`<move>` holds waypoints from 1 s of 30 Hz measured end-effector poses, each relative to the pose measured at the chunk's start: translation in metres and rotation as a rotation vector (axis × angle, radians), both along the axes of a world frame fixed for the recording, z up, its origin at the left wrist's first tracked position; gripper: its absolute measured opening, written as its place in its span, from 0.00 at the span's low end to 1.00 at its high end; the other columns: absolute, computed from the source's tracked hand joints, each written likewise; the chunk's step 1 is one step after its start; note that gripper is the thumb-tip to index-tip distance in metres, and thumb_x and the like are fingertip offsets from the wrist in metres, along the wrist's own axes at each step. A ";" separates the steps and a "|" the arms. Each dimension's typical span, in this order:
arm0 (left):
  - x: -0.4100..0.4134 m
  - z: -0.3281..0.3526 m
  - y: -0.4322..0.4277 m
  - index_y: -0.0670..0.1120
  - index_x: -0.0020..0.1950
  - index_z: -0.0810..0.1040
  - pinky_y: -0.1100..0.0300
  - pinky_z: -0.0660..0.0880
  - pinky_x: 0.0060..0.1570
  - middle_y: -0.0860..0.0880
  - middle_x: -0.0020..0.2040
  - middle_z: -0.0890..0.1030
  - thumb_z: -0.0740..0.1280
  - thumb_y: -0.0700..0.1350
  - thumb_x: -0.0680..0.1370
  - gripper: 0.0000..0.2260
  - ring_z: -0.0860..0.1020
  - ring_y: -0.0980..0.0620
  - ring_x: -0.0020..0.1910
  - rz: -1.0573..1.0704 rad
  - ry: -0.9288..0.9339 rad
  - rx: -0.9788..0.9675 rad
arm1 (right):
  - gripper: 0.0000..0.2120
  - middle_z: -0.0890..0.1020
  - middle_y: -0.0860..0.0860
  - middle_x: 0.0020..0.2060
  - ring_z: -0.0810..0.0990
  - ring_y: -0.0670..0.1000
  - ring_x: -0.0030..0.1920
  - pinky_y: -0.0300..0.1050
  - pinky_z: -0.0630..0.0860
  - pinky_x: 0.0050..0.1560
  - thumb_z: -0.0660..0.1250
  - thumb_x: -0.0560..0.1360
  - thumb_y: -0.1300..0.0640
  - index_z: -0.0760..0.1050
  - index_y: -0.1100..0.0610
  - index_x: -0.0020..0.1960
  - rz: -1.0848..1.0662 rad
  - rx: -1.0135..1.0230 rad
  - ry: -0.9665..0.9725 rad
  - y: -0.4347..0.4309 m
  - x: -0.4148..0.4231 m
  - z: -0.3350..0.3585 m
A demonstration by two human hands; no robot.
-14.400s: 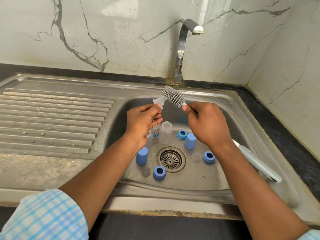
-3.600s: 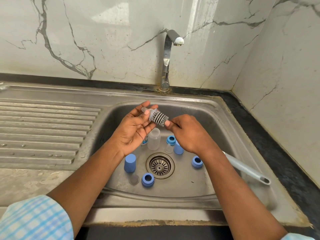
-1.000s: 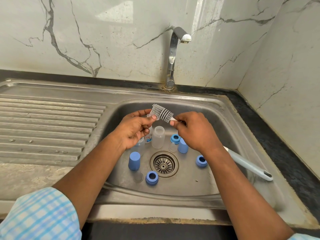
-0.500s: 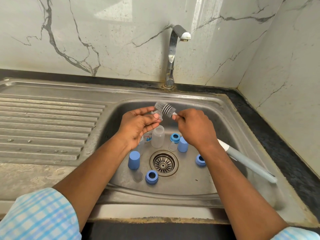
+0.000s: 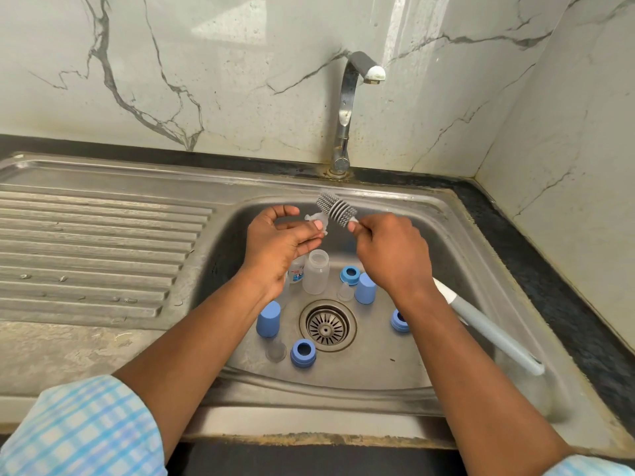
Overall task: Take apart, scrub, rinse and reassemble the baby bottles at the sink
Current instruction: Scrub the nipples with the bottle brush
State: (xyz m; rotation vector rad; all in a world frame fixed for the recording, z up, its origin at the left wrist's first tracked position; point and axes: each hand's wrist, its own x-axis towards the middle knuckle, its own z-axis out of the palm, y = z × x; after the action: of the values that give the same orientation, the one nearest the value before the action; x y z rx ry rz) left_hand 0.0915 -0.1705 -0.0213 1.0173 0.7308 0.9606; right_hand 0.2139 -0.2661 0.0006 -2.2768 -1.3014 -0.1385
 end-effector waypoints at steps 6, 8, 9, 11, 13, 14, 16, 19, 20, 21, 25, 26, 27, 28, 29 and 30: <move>-0.001 -0.008 0.005 0.43 0.55 0.75 0.60 0.82 0.42 0.41 0.45 0.85 0.74 0.32 0.72 0.15 0.86 0.48 0.43 0.066 0.029 -0.029 | 0.16 0.71 0.46 0.26 0.69 0.49 0.28 0.44 0.62 0.30 0.62 0.82 0.48 0.72 0.51 0.36 0.128 0.026 0.033 -0.006 -0.003 0.003; -0.002 -0.008 0.007 0.42 0.57 0.75 0.59 0.82 0.44 0.40 0.47 0.85 0.74 0.31 0.72 0.17 0.85 0.46 0.46 0.059 0.018 -0.031 | 0.17 0.70 0.46 0.26 0.67 0.47 0.27 0.44 0.62 0.31 0.62 0.82 0.48 0.71 0.49 0.35 0.192 -0.036 0.056 -0.006 -0.007 0.003; -0.001 -0.007 0.006 0.43 0.57 0.75 0.58 0.82 0.44 0.40 0.47 0.85 0.74 0.31 0.71 0.18 0.85 0.46 0.46 0.051 -0.002 -0.033 | 0.15 0.72 0.47 0.27 0.69 0.49 0.29 0.45 0.64 0.32 0.62 0.82 0.48 0.75 0.49 0.37 0.176 -0.052 0.043 -0.005 -0.007 0.002; 0.001 -0.005 0.003 0.44 0.55 0.72 0.59 0.82 0.44 0.41 0.44 0.85 0.74 0.30 0.72 0.18 0.85 0.47 0.43 0.037 -0.052 -0.050 | 0.13 0.78 0.50 0.34 0.76 0.55 0.35 0.47 0.70 0.36 0.61 0.81 0.47 0.80 0.52 0.46 0.058 -0.023 -0.017 -0.002 -0.004 0.001; 0.003 -0.004 0.002 0.45 0.55 0.71 0.60 0.82 0.42 0.41 0.43 0.85 0.73 0.30 0.72 0.18 0.86 0.48 0.41 0.032 -0.062 -0.065 | 0.15 0.79 0.53 0.37 0.78 0.59 0.39 0.48 0.70 0.38 0.60 0.82 0.47 0.80 0.54 0.47 -0.062 0.026 -0.059 -0.002 0.001 0.004; 0.003 -0.005 0.002 0.45 0.56 0.72 0.60 0.82 0.42 0.41 0.44 0.85 0.73 0.30 0.72 0.18 0.86 0.48 0.42 0.032 -0.058 -0.075 | 0.15 0.78 0.53 0.36 0.77 0.59 0.39 0.48 0.69 0.38 0.59 0.82 0.47 0.79 0.54 0.46 -0.089 0.040 -0.061 -0.003 0.003 0.005; 0.001 -0.007 0.005 0.44 0.60 0.73 0.60 0.82 0.41 0.41 0.45 0.85 0.73 0.30 0.73 0.20 0.86 0.49 0.42 0.035 -0.068 -0.111 | 0.15 0.77 0.52 0.35 0.75 0.57 0.37 0.47 0.67 0.37 0.60 0.82 0.47 0.79 0.54 0.45 -0.095 0.044 -0.052 -0.007 0.006 0.006; 0.000 -0.010 0.009 0.42 0.65 0.73 0.61 0.82 0.45 0.44 0.45 0.85 0.72 0.30 0.73 0.22 0.85 0.52 0.43 0.011 -0.094 -0.161 | 0.15 0.76 0.50 0.32 0.75 0.55 0.34 0.45 0.67 0.35 0.61 0.81 0.47 0.80 0.54 0.44 -0.060 0.022 -0.026 -0.010 0.004 0.005; 0.000 -0.011 0.009 0.42 0.66 0.73 0.61 0.82 0.46 0.45 0.45 0.85 0.72 0.30 0.73 0.23 0.85 0.53 0.44 -0.010 -0.084 -0.163 | 0.15 0.75 0.49 0.31 0.75 0.54 0.33 0.45 0.66 0.35 0.61 0.81 0.47 0.80 0.54 0.44 -0.046 0.012 -0.018 -0.009 0.004 0.004; 0.001 -0.011 0.009 0.42 0.67 0.74 0.61 0.82 0.46 0.46 0.47 0.85 0.71 0.30 0.74 0.23 0.85 0.53 0.44 -0.033 -0.068 -0.160 | 0.14 0.74 0.49 0.30 0.73 0.53 0.32 0.44 0.65 0.34 0.61 0.81 0.47 0.79 0.53 0.44 -0.033 0.004 -0.012 -0.009 0.003 0.004; 0.001 -0.012 0.008 0.46 0.64 0.78 0.66 0.78 0.37 0.48 0.51 0.84 0.70 0.28 0.74 0.22 0.83 0.59 0.38 -0.092 0.027 -0.121 | 0.13 0.75 0.49 0.31 0.72 0.50 0.31 0.44 0.65 0.33 0.62 0.81 0.47 0.81 0.53 0.47 0.009 0.001 0.006 -0.007 -0.002 0.001; 0.001 -0.010 0.007 0.47 0.63 0.79 0.66 0.77 0.35 0.48 0.50 0.84 0.70 0.28 0.74 0.22 0.82 0.59 0.37 -0.103 0.042 -0.116 | 0.13 0.76 0.49 0.32 0.73 0.50 0.31 0.43 0.66 0.34 0.62 0.81 0.48 0.82 0.52 0.49 0.017 -0.002 0.009 -0.007 -0.002 0.001; 0.001 -0.010 0.008 0.47 0.62 0.80 0.65 0.76 0.35 0.49 0.49 0.84 0.70 0.30 0.74 0.20 0.81 0.58 0.37 -0.120 0.044 -0.121 | 0.12 0.76 0.49 0.32 0.73 0.50 0.31 0.43 0.66 0.33 0.62 0.81 0.48 0.82 0.52 0.49 0.023 -0.007 0.011 -0.007 -0.003 0.001; 0.001 -0.008 0.007 0.47 0.61 0.80 0.64 0.74 0.35 0.50 0.47 0.84 0.70 0.32 0.75 0.18 0.79 0.58 0.37 -0.144 0.034 -0.134 | 0.12 0.75 0.48 0.32 0.72 0.49 0.30 0.43 0.65 0.32 0.62 0.81 0.48 0.82 0.51 0.48 0.024 -0.010 0.011 -0.007 -0.003 0.001; 0.001 -0.008 0.007 0.47 0.60 0.81 0.64 0.72 0.35 0.50 0.44 0.83 0.69 0.35 0.76 0.15 0.77 0.57 0.37 -0.163 0.018 -0.153 | 0.12 0.74 0.48 0.30 0.72 0.49 0.30 0.43 0.64 0.31 0.62 0.81 0.48 0.80 0.51 0.45 0.018 -0.012 0.010 -0.007 -0.002 0.001; 0.000 -0.007 0.006 0.46 0.59 0.82 0.64 0.71 0.35 0.50 0.42 0.83 0.69 0.38 0.77 0.12 0.76 0.57 0.36 -0.171 0.003 -0.179 | 0.12 0.73 0.47 0.29 0.71 0.50 0.30 0.43 0.63 0.31 0.62 0.81 0.48 0.77 0.50 0.43 0.007 -0.010 0.008 -0.008 -0.001 0.002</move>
State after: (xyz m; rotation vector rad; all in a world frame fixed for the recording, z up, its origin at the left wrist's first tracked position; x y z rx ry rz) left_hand 0.0915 -0.1640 -0.0285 0.9083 0.7074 0.7329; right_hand 0.2124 -0.2739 0.0030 -2.2788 -1.3081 -0.1212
